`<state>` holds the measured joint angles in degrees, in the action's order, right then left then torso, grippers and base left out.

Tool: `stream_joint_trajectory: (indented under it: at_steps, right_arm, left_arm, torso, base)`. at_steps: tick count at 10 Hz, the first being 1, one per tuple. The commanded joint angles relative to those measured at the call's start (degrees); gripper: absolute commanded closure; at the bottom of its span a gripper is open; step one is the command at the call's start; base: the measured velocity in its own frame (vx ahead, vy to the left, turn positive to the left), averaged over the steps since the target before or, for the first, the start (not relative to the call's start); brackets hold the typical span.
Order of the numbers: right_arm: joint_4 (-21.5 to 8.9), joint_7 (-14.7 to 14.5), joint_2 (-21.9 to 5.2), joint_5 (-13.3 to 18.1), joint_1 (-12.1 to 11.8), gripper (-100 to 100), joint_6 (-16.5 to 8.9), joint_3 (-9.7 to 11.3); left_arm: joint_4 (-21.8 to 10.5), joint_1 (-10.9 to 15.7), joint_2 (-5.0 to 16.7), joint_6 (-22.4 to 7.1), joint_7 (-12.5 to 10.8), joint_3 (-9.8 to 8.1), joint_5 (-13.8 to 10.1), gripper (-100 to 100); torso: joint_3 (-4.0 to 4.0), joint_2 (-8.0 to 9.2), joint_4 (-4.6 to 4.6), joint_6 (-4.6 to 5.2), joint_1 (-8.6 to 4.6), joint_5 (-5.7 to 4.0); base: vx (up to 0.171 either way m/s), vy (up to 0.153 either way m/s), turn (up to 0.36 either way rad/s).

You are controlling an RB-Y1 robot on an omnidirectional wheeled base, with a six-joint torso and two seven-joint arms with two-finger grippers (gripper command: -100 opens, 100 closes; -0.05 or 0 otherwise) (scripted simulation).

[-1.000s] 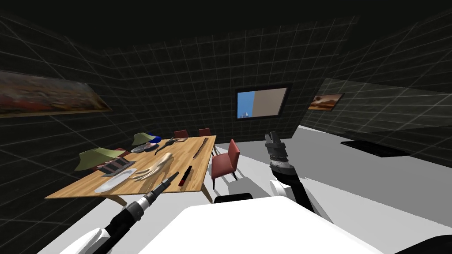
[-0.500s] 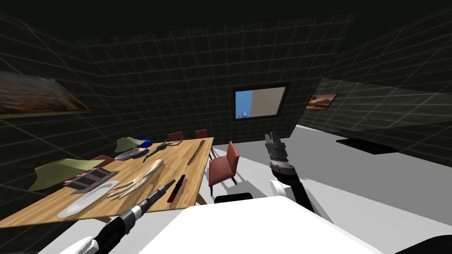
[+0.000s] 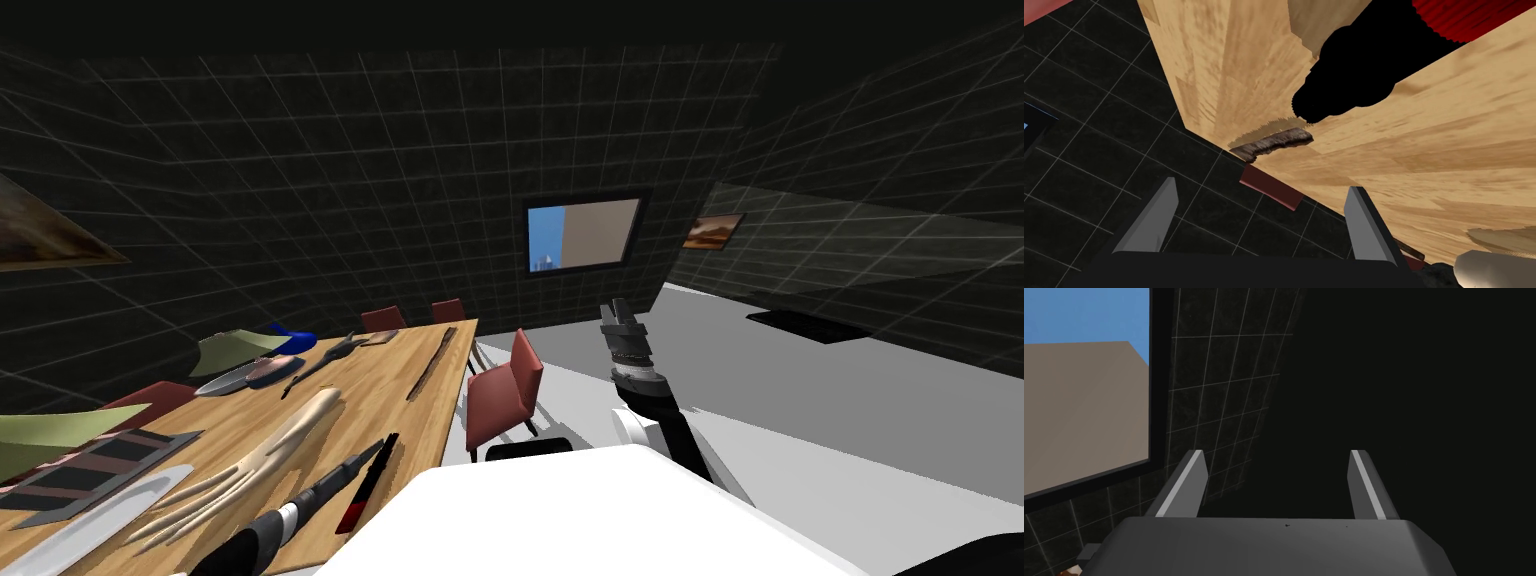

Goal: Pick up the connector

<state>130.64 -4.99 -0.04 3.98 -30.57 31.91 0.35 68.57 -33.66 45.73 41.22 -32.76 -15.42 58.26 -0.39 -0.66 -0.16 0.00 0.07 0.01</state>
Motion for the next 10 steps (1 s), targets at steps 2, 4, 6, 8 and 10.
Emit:
stream_joint_trajectory:
  at_steps: [2,4,6,8,10]
  right_arm:
    - [0.00,0.00,0.00,0.00,0.00,0,0.00,0.00]
    - [0.00,0.00,0.00,0.00,0.02,0,0.00,0.00]
    - [0.00,0.00,0.00,0.00,0.02,0,0.00,0.00]
    - [0.00,0.00,0.01,0.00,0.02,0,0.00,0.00]
    - [0.00,0.00,0.01,0.00,0.02,0,0.00,0.00]
  left_arm:
    - [-2.72,-1.25,0.34,-1.87,0.58,2.70,2.56,-100]
    - [-4.56,-1.98,-0.14,-2.95,0.91,4.75,3.92,-100]
    - [-6.03,-2.75,-1.14,-3.68,1.06,6.57,4.81,-100]
    - [-6.03,-2.75,-1.14,-3.68,1.06,6.57,4.81,-100]
    - [-6.03,-2.75,-1.14,-3.68,1.06,6.57,4.81,-100]
  torso:
    - [0.05,0.09,0.02,-0.02,0.05,-0.01]
    - [0.23,0.42,0.08,-0.01,0.04,0.00]
    - [0.41,0.73,0.16,-0.02,-0.07,-0.03]
    - [0.44,0.77,0.17,-0.03,-0.12,-0.04]
    - [0.44,0.77,0.17,-0.03,-0.17,-0.06]
  base:
    - [0.145,0.045,-0.063]
    - [0.035,0.031,-0.064]
    - [0.002,0.014,-0.041]
    - [0.000,0.003,-0.008]
    - [-0.001,-0.008,0.023]
